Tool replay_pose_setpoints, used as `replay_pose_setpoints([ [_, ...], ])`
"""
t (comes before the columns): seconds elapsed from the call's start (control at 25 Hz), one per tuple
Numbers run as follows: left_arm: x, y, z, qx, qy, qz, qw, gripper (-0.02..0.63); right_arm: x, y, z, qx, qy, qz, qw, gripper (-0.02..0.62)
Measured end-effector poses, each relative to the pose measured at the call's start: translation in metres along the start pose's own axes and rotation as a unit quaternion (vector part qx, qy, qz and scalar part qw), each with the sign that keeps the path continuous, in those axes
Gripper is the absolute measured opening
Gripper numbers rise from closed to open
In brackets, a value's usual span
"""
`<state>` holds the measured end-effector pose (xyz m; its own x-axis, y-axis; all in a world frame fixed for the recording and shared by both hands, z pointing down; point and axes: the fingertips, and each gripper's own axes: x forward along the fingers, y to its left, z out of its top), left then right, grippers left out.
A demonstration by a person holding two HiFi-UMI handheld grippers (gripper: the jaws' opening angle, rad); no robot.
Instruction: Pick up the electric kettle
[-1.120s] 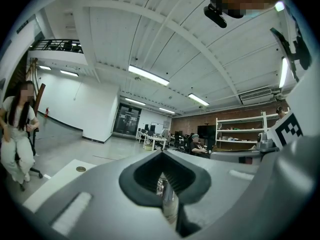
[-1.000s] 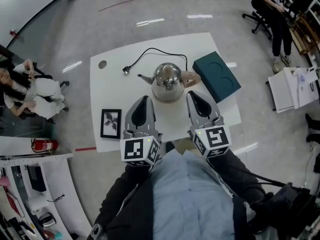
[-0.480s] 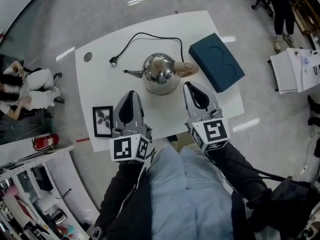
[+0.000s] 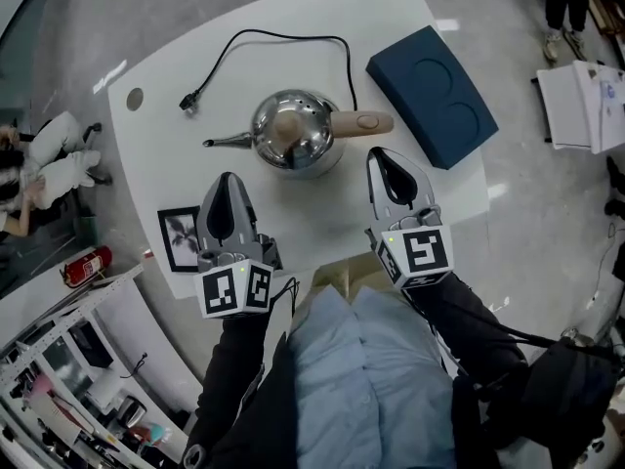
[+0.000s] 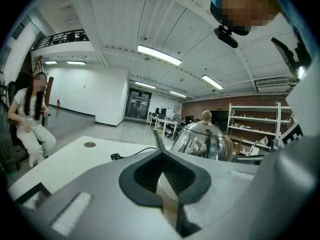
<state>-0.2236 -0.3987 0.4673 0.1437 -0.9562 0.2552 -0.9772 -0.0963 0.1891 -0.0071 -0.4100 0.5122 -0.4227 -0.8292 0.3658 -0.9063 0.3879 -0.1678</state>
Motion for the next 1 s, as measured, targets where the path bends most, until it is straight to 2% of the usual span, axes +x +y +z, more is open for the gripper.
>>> replay_pose_setpoints([
  [0.12,0.007,0.008,-0.007,-0.001,0.002,0.007,1.0000,0.002,0.007,-0.011,-0.010,0.009,0.002,-0.018,1.000,0.038],
  [0.24,0.012,0.016,-0.014,-0.012,-0.003,0.014,0.9998,0.004,0.013,-0.018,-0.014,0.010,-0.009,-0.028,1.000,0.095],
  [0.36,0.015,0.019,-0.017,-0.029,-0.011,0.011,0.9994,0.157,0.019,-0.023,-0.019,0.013,-0.010,-0.034,0.999,0.178],
  [0.56,0.024,0.019,-0.008,-0.040,-0.029,-0.002,0.9988,0.223,0.028,-0.030,-0.013,0.014,-0.010,-0.049,0.999,0.233],
  [0.76,0.035,0.023,0.002,-0.048,-0.043,-0.004,0.9979,0.236,0.037,-0.034,-0.004,0.008,-0.021,-0.047,0.999,0.242],
  [1.0,0.055,0.017,0.014,-0.059,-0.055,-0.029,0.9963,0.246,0.052,-0.036,0.007,0.008,-0.026,-0.032,0.999,0.239],
])
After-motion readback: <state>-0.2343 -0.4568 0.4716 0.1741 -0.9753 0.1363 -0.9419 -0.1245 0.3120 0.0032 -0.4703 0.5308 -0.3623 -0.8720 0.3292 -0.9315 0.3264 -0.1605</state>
